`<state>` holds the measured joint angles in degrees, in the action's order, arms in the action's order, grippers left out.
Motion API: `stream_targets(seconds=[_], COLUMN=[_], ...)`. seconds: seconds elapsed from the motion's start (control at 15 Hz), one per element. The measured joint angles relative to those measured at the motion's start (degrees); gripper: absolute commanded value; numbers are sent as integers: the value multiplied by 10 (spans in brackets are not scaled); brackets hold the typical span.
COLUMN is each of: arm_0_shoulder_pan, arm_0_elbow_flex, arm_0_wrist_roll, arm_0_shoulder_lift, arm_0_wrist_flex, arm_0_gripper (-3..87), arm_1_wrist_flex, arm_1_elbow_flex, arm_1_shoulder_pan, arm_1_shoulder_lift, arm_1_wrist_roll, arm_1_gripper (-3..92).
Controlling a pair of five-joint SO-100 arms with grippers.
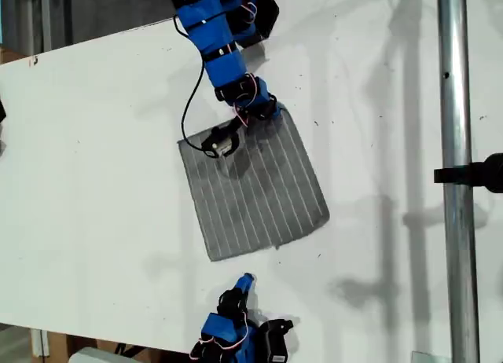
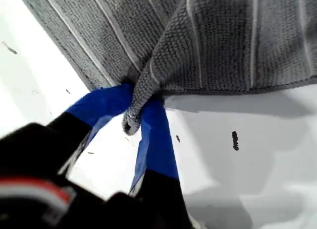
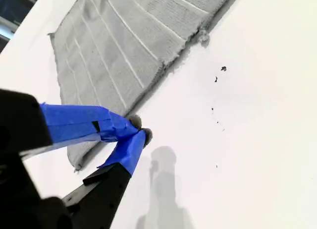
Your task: Grasp corners of a towel and fold twice.
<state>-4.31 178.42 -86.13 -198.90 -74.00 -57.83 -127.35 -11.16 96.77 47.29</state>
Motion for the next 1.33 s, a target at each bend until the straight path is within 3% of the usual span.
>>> stream_targets(seconds=[0.2,0.47,0.8,1.07,1.27,1.33], arm_0_shoulder_pan=[1,-4,25,108,163,175], arm_0_elbow_flex=[-1,-116,-459,-603,-710,-778], arm_0_wrist_roll=[-5,48,134,184,240,262], arm_0_shoulder_lift=[0,26,538,803,928,976], arm_0_wrist_flex=[5,41,80,113,114,75], arm_0_gripper=[-29,-30,-18,298,349,326], arm_1_wrist_flex=[22,29,29,29,29,29], arm_1_elbow_flex=[0,0,0,0,0,0], arm_1_shoulder_pan=[0,0,3,5,5,5], arm_1_shoulder_lift=[0,0,0,0,0,0], arm_1_wrist_roll=[0,0,0,0,0,0], arm_1_gripper=[-2,-2,-2,-2,-2,-2])
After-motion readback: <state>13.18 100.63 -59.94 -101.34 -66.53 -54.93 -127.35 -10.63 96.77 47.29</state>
